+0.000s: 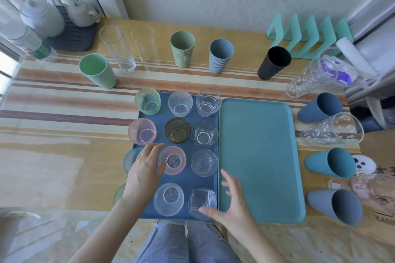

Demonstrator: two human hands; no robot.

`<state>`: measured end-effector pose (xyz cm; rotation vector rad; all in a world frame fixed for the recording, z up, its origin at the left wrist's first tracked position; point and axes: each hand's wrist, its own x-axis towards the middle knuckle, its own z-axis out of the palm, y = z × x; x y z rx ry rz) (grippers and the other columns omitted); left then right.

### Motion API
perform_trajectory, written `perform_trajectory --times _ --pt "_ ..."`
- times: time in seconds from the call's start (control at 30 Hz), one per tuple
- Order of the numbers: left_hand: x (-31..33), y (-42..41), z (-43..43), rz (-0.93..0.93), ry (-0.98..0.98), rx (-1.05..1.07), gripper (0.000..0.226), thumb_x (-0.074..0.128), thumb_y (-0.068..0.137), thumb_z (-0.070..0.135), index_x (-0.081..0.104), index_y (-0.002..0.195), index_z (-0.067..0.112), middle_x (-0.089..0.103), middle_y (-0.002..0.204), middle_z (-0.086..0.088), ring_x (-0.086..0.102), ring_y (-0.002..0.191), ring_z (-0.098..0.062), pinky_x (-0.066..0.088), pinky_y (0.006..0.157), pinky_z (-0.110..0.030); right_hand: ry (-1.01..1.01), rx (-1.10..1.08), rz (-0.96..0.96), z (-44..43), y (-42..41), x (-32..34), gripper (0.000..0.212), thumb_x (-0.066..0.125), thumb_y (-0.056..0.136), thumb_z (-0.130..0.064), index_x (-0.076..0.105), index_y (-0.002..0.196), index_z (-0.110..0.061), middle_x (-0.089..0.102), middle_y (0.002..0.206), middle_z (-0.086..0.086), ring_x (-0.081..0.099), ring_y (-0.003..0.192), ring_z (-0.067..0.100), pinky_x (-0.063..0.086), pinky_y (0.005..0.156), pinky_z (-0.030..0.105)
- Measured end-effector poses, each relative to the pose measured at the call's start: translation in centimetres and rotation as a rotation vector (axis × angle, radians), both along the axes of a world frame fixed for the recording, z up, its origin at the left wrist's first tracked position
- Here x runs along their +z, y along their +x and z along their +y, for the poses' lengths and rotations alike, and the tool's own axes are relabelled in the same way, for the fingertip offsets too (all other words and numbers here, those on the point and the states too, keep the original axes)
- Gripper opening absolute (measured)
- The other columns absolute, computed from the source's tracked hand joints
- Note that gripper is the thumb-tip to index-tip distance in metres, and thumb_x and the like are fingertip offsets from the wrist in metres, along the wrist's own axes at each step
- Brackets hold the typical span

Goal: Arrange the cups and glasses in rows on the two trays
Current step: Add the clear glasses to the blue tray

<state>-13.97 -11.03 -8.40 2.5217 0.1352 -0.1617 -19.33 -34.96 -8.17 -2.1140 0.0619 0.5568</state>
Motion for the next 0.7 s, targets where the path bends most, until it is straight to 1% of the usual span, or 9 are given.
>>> perform_trajectory --times 0.1,0.13,0.23,0.37,0.47,0.5,0.6,0.7 --pt "-0.4 0.6 0.2 -0.014 0.08 -0.021 0.042 0.07 0.078 0.005 0.058 0.118 0.004 0.06 0.117 -0.012 0.058 0.103 -0.034 0.05 0.082 -0.043 -0.087 -0.061 -0.09 1.1 2.9 0.5 0.108 0.063 0.055 -0.077 0.022 0.141 -0.026 0.03 0.138 -0.012 0.032 0.131 0.005 0.029 0.107 0.023" --pt "-0.5 0.8 0.2 -0.032 0.109 -0.036 0.042 0.072 0.076 0.005 0.059 0.116 0.003 0.062 0.114 -0.013 0.059 0.102 -0.035 0.05 0.082 -0.043 -0.121 -0.069 -0.11 1.7 3.8 0.6 0.11 0.065 0.055 -0.075 0.022 0.142 -0.023 0.031 0.138 -0.009 0.031 0.131 0.008 0.029 0.107 0.024" --pt "-0.5 1.4 0.0 -0.098 0.208 -0.071 0.042 0.079 0.068 0.006 0.064 0.107 0.004 0.067 0.102 -0.011 0.063 0.089 -0.035 0.05 0.075 -0.044 -0.206 -0.036 -0.152 3.4 5.6 0.4 0.098 0.075 0.064 -0.052 0.025 0.14 -0.016 0.034 0.139 -0.001 0.031 0.129 0.014 0.029 0.105 0.026" --pt "-0.4 1.8 -0.5 -0.144 0.318 -0.083 0.037 0.084 0.06 0.011 0.069 0.093 0.009 0.07 0.085 -0.005 0.063 0.075 -0.031 0.048 0.067 -0.039 -0.279 -0.035 -0.156 4.5 6.1 -0.4 0.082 0.075 0.069 -0.042 0.034 0.134 -0.015 0.042 0.132 -0.001 0.038 0.125 0.017 0.032 0.101 0.025" --pt "-0.7 2.0 -0.8 -0.131 0.392 -0.093 0.031 0.087 0.056 0.014 0.07 0.081 0.011 0.068 0.069 -0.003 0.061 0.068 -0.03 0.045 0.064 -0.038 -0.285 -0.051 -0.155 4.7 6.1 -0.6 0.078 0.075 0.069 -0.041 0.037 0.132 -0.014 0.045 0.129 0.0 0.041 0.123 0.018 0.034 0.101 0.026" --pt "-0.8 2.1 -0.9 -0.123 0.407 -0.093 0.028 0.087 0.056 0.013 0.069 0.079 0.011 0.067 0.067 -0.003 0.06 0.067 -0.03 0.043 0.065 -0.038 -0.283 -0.054 -0.156 4.7 6.0 -0.6 0.078 0.075 0.07 -0.041 0.037 0.133 -0.014 0.045 0.129 0.0 0.041 0.123 0.018 0.033 0.101 0.026" --pt "-1.5 2.2 -0.9 -0.12 0.427 -0.087 0.022 0.085 0.057 0.008 0.068 0.071 0.011 0.065 0.06 -0.002 0.058 0.063 -0.029 0.031 0.067 -0.034 -0.27 -0.055 -0.159 4.6 6.0 -0.6 0.077 0.075 0.071 -0.04 0.037 0.133 -0.014 0.045 0.128 0.0 0.04 0.123 0.017 0.032 0.101 0.024" --pt "-1.9 2.2 -0.9 -0.126 0.423 -0.077 0.012 0.078 0.062 0.011 0.07 0.071 0.012 0.064 0.059 -0.001 0.059 0.062 -0.029 0.032 0.066 -0.034 -0.261 -0.054 -0.177 4.5 5.9 -0.7 0.078 0.076 0.07 -0.04 0.037 0.132 -0.014 0.046 0.127 -0.001 0.04 0.122 0.017 0.03 0.1 0.021"
